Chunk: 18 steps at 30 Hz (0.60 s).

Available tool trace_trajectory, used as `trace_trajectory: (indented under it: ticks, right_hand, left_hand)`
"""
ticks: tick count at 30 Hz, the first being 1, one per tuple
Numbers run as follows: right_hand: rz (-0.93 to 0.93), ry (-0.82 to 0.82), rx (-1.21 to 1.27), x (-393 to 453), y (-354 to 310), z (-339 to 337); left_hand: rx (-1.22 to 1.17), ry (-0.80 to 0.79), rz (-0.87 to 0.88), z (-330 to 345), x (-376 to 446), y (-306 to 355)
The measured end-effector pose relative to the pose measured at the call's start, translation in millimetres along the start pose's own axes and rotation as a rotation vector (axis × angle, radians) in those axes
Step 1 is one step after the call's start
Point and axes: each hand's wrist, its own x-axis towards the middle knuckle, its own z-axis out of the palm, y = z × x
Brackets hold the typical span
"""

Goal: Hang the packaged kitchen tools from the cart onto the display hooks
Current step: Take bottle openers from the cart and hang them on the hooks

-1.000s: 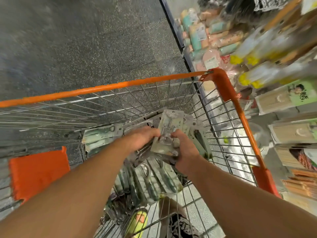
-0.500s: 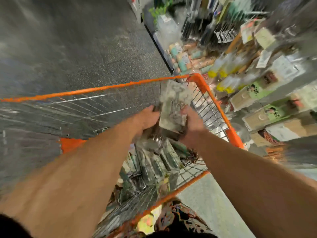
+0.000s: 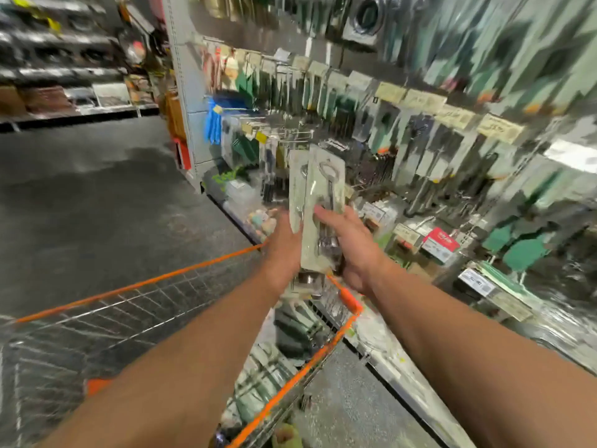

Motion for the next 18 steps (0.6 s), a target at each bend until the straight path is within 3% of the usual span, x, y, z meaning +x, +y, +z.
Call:
trace_trajectory:
  ticks: [3, 8, 13, 18]
  right_hand:
    - [-0.113, 0.111, -0.032, -38.9, -43.0, -38.2]
    - [-0.236, 0.312, -0.183, -112.0, -104.9, -111.0]
    - [-0.316, 0.428, -0.274, -184.6, -152.6, -170.0]
    - [-0.423, 0.7, -0.465, -259.6, -171.1, -228.7]
  left_hand:
    - [0.016, -0.03, 0.077, 39.9, -19.3, 58.7]
    - [-0.025, -0.219, 0.18, 107.5, -51.8, 130.2]
    - [-0.154, -0.413, 0.22, 172.2, -84.2, 179.0]
    - [-0.201, -0.543, 0.265, 245.9, -123.5, 211.0]
